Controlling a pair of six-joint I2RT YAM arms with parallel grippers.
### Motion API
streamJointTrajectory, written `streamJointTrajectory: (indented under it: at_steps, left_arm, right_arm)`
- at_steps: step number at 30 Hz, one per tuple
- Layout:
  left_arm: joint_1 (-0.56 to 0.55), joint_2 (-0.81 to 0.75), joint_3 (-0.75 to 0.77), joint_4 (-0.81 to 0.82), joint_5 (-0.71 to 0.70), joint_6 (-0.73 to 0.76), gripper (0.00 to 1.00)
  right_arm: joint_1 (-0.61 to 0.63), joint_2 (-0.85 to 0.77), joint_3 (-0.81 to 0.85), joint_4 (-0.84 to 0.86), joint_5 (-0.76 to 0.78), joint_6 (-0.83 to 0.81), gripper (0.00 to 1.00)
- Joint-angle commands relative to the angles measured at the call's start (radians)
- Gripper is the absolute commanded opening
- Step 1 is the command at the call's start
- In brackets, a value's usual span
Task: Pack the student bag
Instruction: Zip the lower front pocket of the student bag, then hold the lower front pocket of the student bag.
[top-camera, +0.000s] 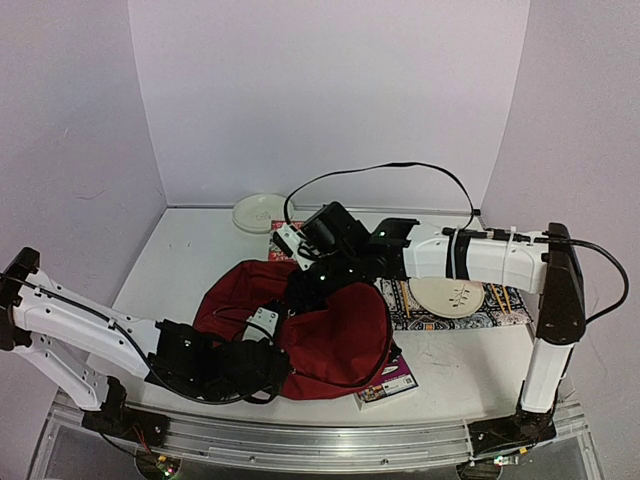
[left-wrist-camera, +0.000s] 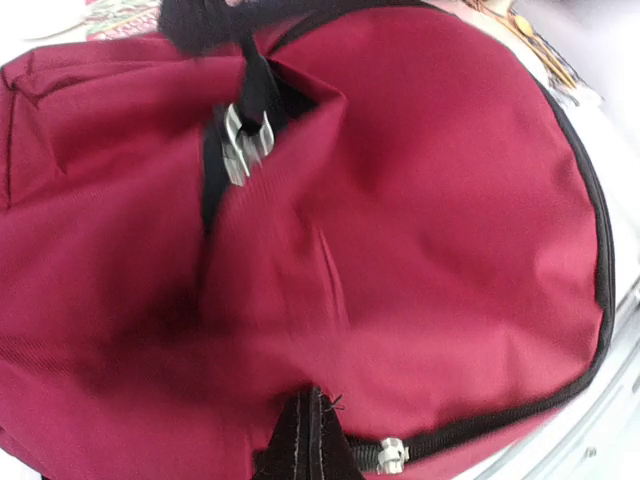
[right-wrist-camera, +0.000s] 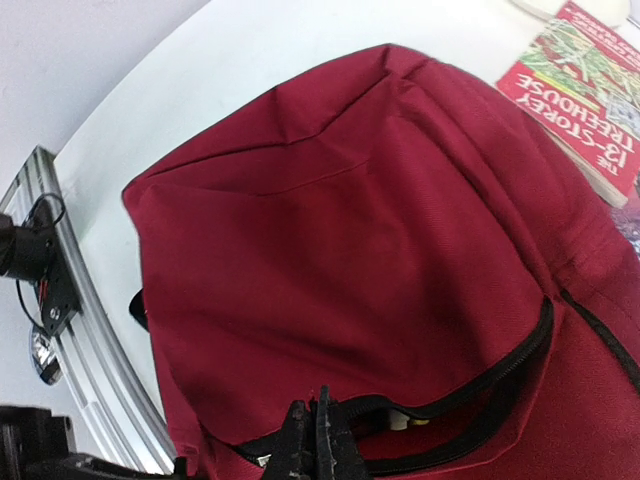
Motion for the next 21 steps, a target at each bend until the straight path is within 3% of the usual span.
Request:
streamJointTrajectory:
  at_steps: [1,5,9,12,21]
  left_arm:
    - [-0.043,0.003,-0.044,0.003,0.001,-0.042,0.0]
    - [-0.055,-0.018,-0.065,0.002,-0.013,-0.072,0.03]
    - [-0.055,-0.075,-0.051,0.005,-0.08,-0.09,0.37]
    - [-0.055,-0.135,-0.03,0.006,-0.141,-0.086,0.53]
    - [-0.031,-0.235,0.017,0.004,-0.195,-0.089,0.74]
  right_arm:
    - [-0.046,-0.058,-0.008,0.006,0.113,0.066,0.0]
    - [-0.055,-0.057,0.0,0.006,0.08,0.058,0.0]
    - [-0.051,-0.053,-0.009,0.015,-0.011,0.05,0.0]
    - [-0.044,-0.056,-0.026,0.024,-0.027,0.053,0.0]
    - [-0.014,-0.059,-0.044,0.036,-0.042,0.06,0.0]
